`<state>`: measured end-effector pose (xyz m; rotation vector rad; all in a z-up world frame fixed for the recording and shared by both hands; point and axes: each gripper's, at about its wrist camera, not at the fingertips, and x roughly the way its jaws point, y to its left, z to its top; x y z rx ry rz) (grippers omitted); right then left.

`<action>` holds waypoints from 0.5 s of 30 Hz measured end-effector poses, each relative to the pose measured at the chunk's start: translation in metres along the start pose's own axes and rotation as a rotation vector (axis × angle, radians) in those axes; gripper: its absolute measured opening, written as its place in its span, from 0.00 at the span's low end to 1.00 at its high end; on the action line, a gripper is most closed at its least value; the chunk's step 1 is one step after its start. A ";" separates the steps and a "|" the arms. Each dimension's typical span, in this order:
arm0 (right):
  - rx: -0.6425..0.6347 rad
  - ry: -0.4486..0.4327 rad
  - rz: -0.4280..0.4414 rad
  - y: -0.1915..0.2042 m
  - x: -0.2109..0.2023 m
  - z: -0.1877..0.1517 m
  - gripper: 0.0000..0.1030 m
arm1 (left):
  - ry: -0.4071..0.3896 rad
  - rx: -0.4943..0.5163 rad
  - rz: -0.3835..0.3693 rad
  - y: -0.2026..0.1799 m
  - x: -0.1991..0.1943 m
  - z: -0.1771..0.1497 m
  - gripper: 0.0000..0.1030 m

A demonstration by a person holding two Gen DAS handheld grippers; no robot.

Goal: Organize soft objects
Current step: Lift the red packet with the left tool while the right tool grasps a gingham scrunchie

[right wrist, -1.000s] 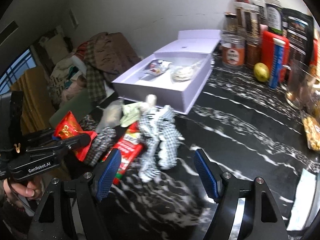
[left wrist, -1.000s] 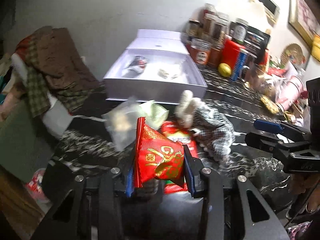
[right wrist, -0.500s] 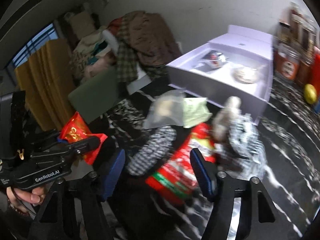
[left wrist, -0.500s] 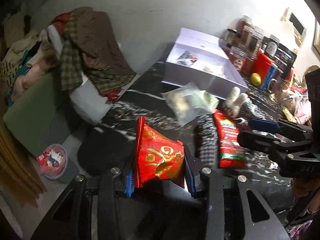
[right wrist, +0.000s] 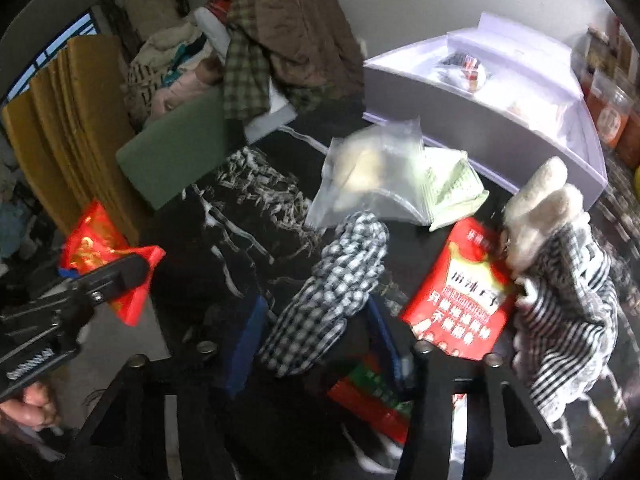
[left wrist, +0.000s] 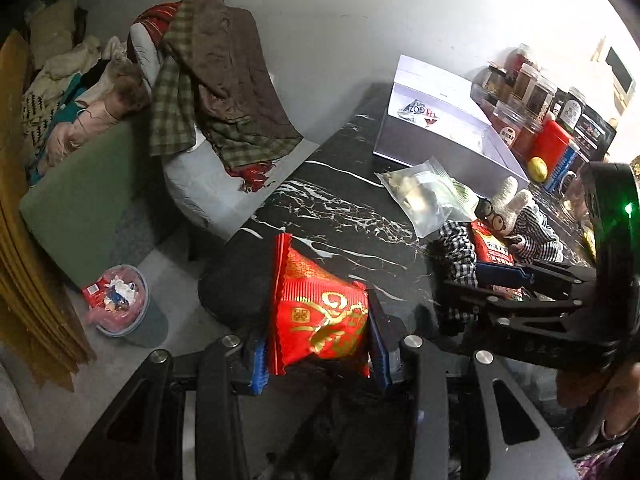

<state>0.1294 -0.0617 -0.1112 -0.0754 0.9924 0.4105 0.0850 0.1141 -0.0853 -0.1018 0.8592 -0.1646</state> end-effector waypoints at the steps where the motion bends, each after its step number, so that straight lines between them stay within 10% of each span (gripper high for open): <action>1: -0.003 -0.008 -0.022 0.001 0.000 0.000 0.38 | -0.003 -0.002 0.000 0.000 -0.001 0.000 0.38; 15: 0.045 -0.072 0.041 -0.014 -0.031 -0.022 0.21 | -0.034 0.022 -0.015 -0.027 -0.017 -0.003 0.38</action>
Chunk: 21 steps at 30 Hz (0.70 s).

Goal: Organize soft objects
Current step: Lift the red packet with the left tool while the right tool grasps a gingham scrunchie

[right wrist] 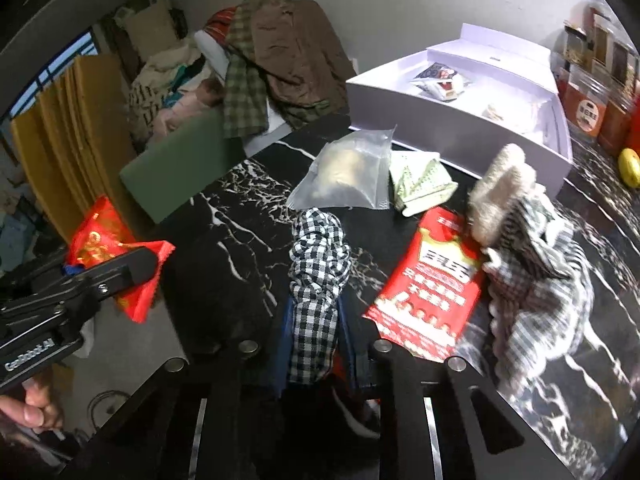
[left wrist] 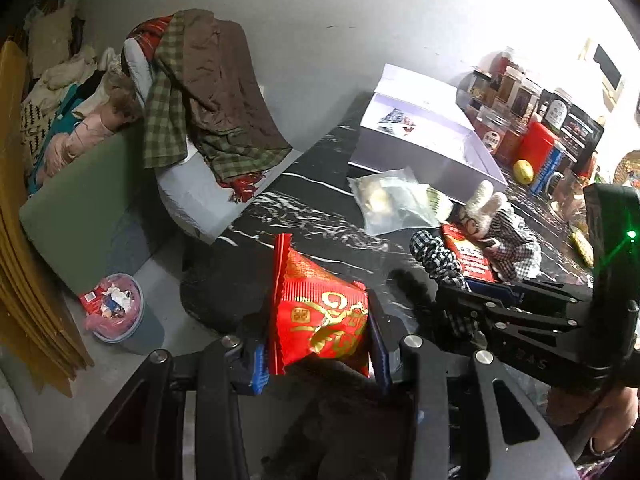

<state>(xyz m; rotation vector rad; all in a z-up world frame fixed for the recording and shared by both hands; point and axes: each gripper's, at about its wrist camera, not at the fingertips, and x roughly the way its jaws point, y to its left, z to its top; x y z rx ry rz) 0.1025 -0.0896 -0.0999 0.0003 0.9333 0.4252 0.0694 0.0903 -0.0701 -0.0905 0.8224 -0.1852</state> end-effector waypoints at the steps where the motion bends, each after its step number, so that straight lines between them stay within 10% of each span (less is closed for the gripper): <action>1: 0.004 -0.008 0.006 -0.001 -0.006 -0.003 0.21 | -0.004 0.005 -0.002 -0.004 -0.002 -0.001 0.38; 21: 0.114 -0.136 -0.017 -0.063 -0.106 -0.054 0.21 | -0.057 0.162 -0.157 -0.115 -0.021 0.006 0.38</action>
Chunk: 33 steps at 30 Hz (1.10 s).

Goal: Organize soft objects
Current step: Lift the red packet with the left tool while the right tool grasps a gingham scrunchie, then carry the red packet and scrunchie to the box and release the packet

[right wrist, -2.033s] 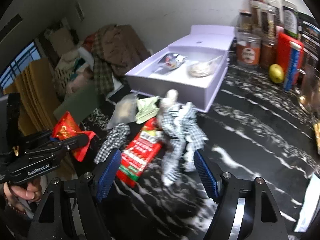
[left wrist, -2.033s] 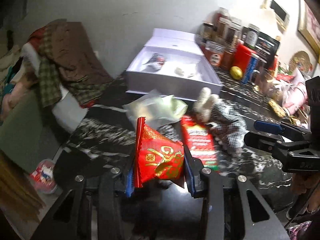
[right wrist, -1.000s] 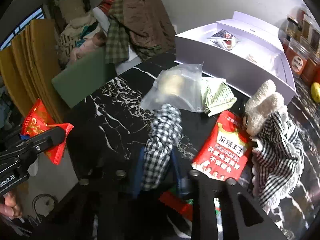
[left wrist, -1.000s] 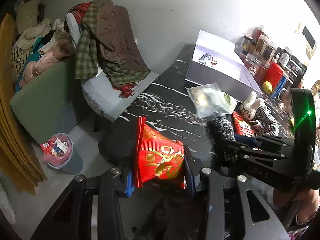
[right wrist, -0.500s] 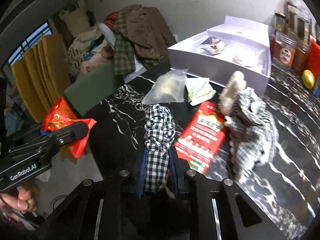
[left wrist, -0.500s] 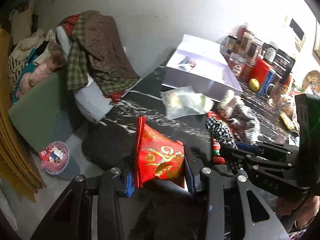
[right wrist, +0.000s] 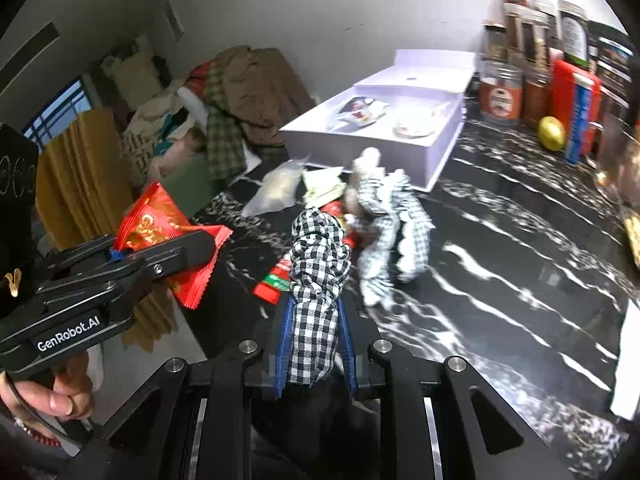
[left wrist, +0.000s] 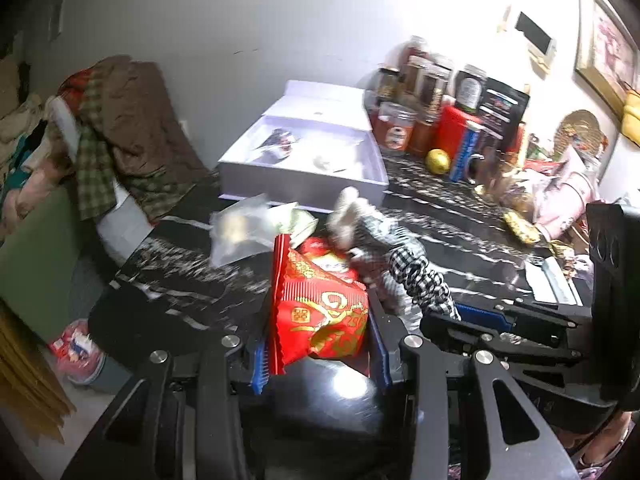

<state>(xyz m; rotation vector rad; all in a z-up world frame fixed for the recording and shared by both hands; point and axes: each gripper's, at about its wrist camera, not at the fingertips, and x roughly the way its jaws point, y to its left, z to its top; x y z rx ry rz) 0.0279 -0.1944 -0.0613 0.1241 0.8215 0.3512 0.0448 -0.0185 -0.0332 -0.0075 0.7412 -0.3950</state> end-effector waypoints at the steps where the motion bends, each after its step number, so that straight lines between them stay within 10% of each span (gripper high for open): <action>1: 0.005 -0.005 -0.003 -0.001 0.000 0.002 0.21 | -0.004 0.009 -0.011 -0.006 0.001 0.003 0.38; 33: -0.008 -0.209 -0.109 -0.077 -0.034 0.119 0.21 | -0.240 0.142 -0.072 -0.040 0.038 0.159 0.38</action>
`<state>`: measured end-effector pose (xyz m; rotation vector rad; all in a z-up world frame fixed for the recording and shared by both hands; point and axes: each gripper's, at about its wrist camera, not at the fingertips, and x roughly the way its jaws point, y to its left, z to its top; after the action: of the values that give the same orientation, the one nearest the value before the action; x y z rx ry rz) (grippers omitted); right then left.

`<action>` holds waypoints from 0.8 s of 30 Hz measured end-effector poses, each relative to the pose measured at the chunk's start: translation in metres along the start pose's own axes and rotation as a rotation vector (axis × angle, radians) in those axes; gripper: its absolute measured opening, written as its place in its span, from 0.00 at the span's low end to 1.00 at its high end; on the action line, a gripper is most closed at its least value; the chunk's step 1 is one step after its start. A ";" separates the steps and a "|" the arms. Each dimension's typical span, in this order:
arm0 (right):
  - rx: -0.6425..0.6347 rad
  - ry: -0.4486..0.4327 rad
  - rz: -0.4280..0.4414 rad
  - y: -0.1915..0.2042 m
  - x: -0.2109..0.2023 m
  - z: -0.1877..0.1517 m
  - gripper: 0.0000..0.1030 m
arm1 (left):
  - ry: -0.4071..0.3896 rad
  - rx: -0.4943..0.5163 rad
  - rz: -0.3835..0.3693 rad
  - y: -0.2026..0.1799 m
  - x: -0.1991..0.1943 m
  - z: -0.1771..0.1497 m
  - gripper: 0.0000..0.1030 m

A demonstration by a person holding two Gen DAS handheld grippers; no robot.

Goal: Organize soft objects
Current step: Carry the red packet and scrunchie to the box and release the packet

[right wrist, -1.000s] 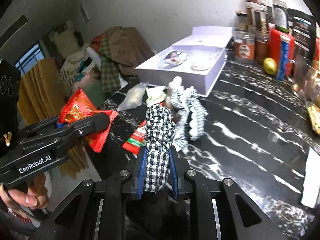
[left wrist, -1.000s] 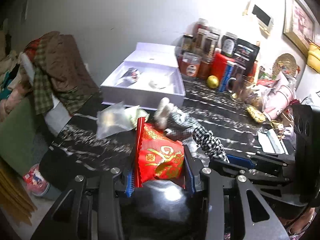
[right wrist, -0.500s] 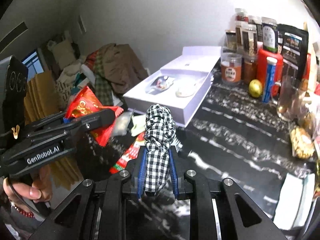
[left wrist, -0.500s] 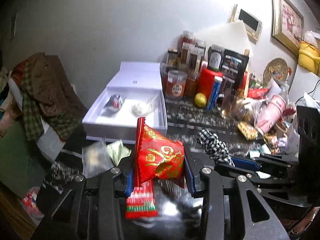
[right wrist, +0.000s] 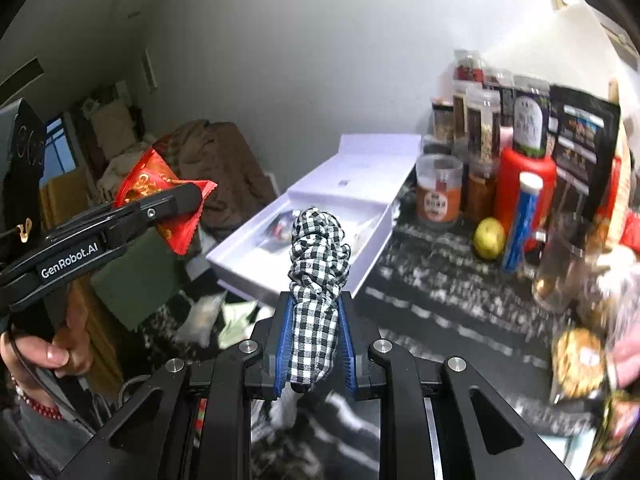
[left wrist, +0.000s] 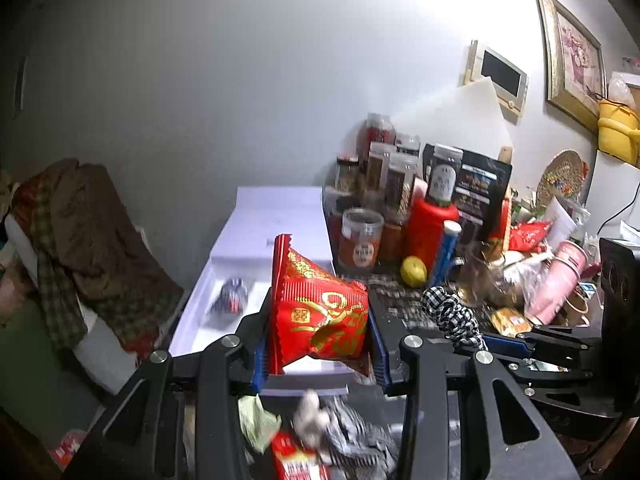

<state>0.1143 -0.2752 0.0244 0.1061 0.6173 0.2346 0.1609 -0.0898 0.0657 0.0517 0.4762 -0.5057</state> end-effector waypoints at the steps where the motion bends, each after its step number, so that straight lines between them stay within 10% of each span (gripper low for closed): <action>1: -0.006 -0.008 0.000 -0.002 0.003 0.007 0.21 | -0.007 0.007 -0.001 0.002 0.006 0.006 0.38; 24: -0.100 -0.007 0.076 -0.010 0.118 0.092 0.21 | 0.006 0.021 0.047 0.055 0.122 0.056 0.38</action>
<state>0.2632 -0.2584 0.0308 0.0336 0.5946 0.3378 0.3047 -0.1059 0.0565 0.0846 0.4747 -0.4649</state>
